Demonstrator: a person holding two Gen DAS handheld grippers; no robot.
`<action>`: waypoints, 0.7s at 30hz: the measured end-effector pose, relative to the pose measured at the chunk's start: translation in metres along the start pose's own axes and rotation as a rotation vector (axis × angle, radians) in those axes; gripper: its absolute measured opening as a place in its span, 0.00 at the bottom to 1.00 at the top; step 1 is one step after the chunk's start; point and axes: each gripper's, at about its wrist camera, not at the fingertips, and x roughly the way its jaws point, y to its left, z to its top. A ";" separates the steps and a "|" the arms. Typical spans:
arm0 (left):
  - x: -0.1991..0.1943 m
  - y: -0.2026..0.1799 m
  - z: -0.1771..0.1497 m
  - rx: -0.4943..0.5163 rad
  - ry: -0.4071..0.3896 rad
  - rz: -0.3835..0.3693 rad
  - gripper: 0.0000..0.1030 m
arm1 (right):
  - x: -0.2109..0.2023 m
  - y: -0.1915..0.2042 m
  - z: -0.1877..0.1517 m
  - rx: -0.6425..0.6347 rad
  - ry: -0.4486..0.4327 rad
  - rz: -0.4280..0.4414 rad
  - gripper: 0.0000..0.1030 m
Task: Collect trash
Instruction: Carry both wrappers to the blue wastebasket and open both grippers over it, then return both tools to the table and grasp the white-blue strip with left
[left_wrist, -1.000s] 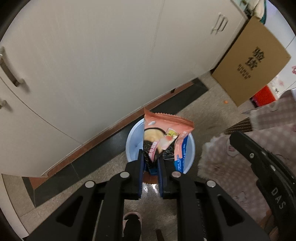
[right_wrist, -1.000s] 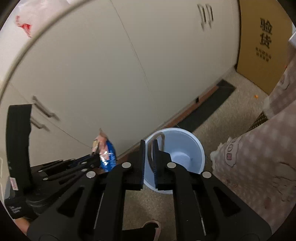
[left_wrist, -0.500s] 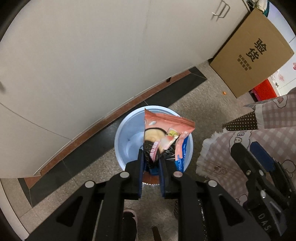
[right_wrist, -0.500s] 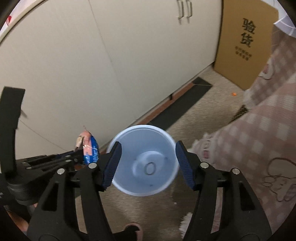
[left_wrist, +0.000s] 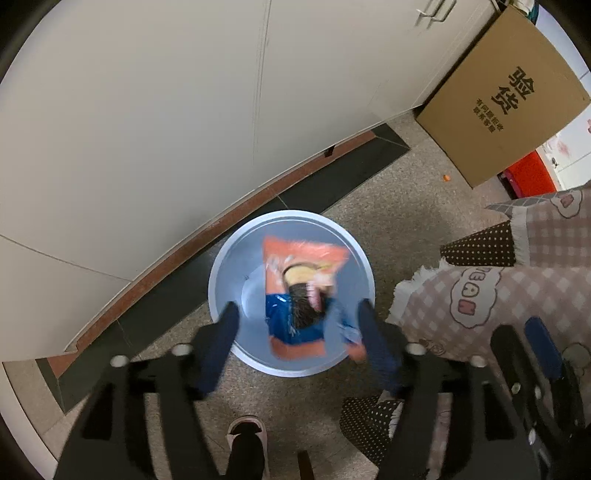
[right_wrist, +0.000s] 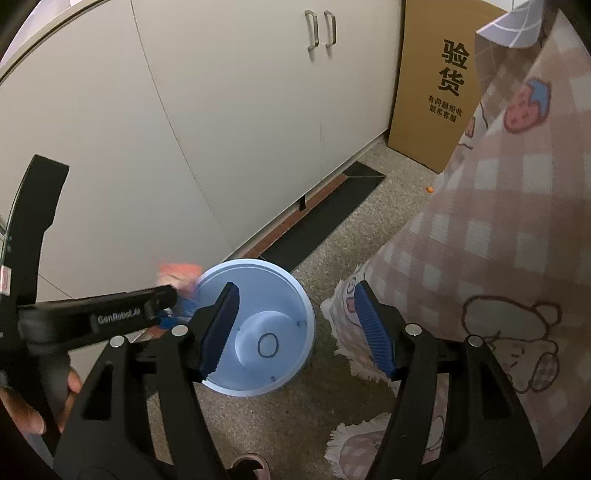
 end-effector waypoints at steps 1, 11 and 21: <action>0.001 0.000 0.000 -0.001 0.010 -0.001 0.65 | 0.000 -0.001 -0.001 0.002 0.001 0.000 0.62; -0.030 0.003 -0.015 -0.011 -0.025 -0.001 0.66 | -0.016 0.006 0.002 0.003 0.005 0.025 0.62; -0.151 0.023 -0.057 -0.062 -0.263 0.062 0.66 | -0.093 0.032 0.016 -0.006 -0.062 0.140 0.62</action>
